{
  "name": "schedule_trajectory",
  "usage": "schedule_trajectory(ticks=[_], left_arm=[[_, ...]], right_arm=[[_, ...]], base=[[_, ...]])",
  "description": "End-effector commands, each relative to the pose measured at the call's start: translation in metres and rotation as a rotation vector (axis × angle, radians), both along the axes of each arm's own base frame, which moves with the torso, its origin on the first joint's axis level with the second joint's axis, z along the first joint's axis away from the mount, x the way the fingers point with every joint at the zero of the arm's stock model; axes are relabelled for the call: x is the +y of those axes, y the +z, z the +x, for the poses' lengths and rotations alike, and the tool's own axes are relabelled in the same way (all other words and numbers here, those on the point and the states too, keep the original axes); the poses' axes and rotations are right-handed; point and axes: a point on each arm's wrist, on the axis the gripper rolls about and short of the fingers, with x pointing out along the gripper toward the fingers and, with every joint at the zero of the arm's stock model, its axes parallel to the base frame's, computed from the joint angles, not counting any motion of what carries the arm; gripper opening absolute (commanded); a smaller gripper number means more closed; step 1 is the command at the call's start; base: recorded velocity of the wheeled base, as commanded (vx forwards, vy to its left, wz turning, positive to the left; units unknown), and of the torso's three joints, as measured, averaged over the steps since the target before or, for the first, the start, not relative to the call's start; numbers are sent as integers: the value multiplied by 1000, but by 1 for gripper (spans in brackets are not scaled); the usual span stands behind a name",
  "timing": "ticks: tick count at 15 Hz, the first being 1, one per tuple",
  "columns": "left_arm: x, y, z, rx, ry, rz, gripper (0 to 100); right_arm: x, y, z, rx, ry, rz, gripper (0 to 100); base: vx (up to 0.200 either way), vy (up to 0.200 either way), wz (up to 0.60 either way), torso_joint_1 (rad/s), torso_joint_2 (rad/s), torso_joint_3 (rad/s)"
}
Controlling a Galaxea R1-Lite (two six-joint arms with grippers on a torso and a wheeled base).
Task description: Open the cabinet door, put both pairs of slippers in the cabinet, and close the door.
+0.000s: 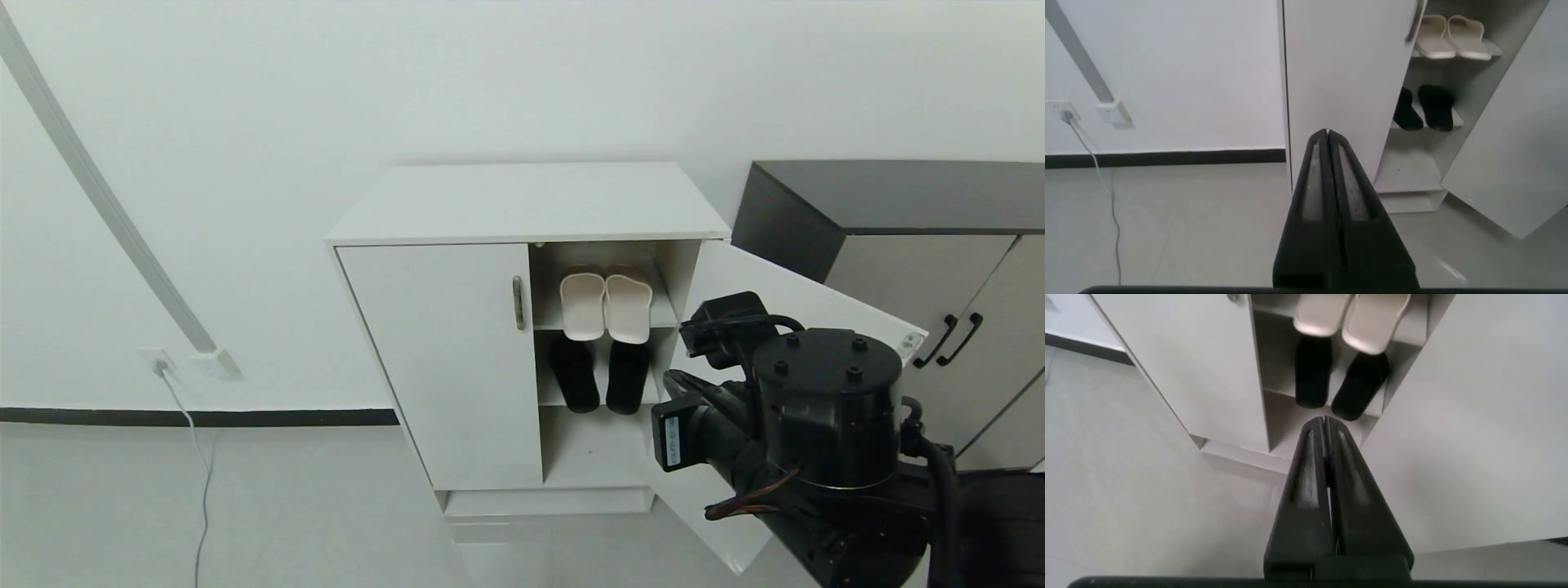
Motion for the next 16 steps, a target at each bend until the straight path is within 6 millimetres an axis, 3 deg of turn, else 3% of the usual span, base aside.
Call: schedule_trajectory(ticks=[1, 11, 16], left_arm=[[0, 0, 0, 1, 1, 0, 0], [0, 0, 0, 1, 2, 0, 0], [0, 0, 0, 1, 2, 0, 0]], right_arm=[[0, 0, 0, 1, 0, -1, 0], [-4, -2, 5, 11, 12, 1, 0], [-6, -3, 8, 17, 15, 0, 0]], base=[[0, 0, 0, 217, -525, -320], [0, 0, 0, 240, -559, -313], [0, 0, -120, 22, -41, -25]])
